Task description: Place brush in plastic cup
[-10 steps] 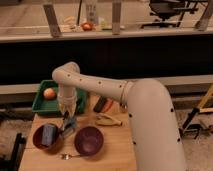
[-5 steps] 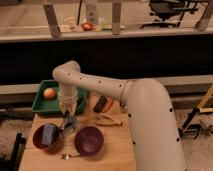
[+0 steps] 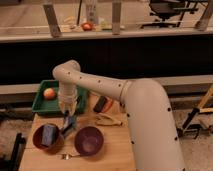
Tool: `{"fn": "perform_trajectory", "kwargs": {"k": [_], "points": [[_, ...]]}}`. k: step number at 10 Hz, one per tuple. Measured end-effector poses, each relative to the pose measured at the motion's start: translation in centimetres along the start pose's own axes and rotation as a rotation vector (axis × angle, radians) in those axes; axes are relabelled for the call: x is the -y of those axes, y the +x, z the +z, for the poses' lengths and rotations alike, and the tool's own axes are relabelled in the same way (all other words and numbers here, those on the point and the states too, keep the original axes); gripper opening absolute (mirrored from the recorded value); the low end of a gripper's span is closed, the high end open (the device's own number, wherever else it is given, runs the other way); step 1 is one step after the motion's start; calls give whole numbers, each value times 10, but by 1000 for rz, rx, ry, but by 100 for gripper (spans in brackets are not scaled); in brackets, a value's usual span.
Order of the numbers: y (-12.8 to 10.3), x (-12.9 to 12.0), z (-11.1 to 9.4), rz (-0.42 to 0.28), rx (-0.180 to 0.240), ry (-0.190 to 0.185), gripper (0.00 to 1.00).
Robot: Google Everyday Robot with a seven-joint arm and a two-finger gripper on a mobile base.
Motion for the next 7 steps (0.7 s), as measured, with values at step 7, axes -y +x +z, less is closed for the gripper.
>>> {"fn": "perform_trajectory", "kwargs": {"k": [7], "points": [[-2,-1,6,2,14,7,80]]}}
